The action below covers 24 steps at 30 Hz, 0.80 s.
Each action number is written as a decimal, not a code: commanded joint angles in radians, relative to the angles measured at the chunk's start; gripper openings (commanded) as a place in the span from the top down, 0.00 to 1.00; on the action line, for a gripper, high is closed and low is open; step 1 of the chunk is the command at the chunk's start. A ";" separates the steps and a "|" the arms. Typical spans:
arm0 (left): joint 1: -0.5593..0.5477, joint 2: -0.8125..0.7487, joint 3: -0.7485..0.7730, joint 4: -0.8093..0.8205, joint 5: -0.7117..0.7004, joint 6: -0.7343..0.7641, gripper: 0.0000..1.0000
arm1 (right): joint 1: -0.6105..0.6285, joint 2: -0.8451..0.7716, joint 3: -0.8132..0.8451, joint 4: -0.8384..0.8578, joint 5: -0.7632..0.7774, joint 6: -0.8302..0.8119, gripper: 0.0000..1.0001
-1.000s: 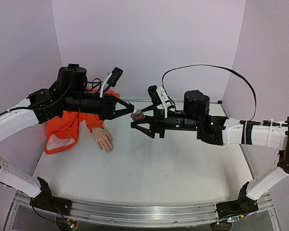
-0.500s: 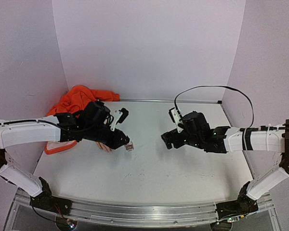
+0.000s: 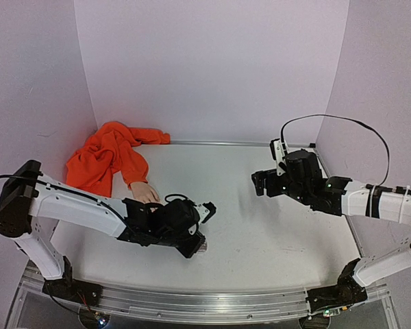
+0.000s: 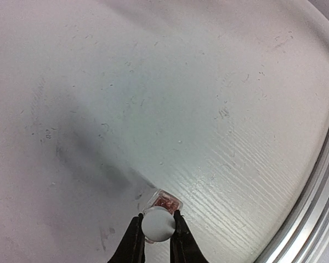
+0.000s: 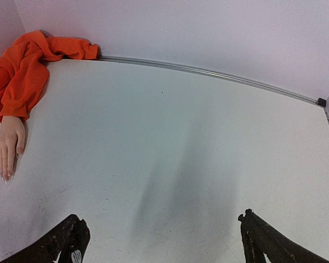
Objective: Paint the nails
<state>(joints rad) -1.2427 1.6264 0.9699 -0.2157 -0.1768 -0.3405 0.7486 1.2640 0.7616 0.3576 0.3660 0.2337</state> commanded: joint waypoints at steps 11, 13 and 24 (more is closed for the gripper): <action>-0.091 0.144 0.063 0.150 -0.021 0.024 1.00 | 0.001 -0.011 -0.013 0.056 -0.019 0.025 0.02; -0.091 0.154 0.056 0.154 -0.013 0.019 0.99 | 0.001 -0.008 -0.012 0.057 -0.019 0.026 0.02; -0.087 0.107 -0.003 0.159 -0.074 0.002 0.51 | -0.002 0.016 -0.019 0.057 0.003 0.023 0.02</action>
<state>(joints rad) -1.3361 1.7798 0.9909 -0.0906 -0.2058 -0.3370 0.7486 1.2652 0.7486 0.3828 0.3450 0.2527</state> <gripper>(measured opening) 0.430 0.984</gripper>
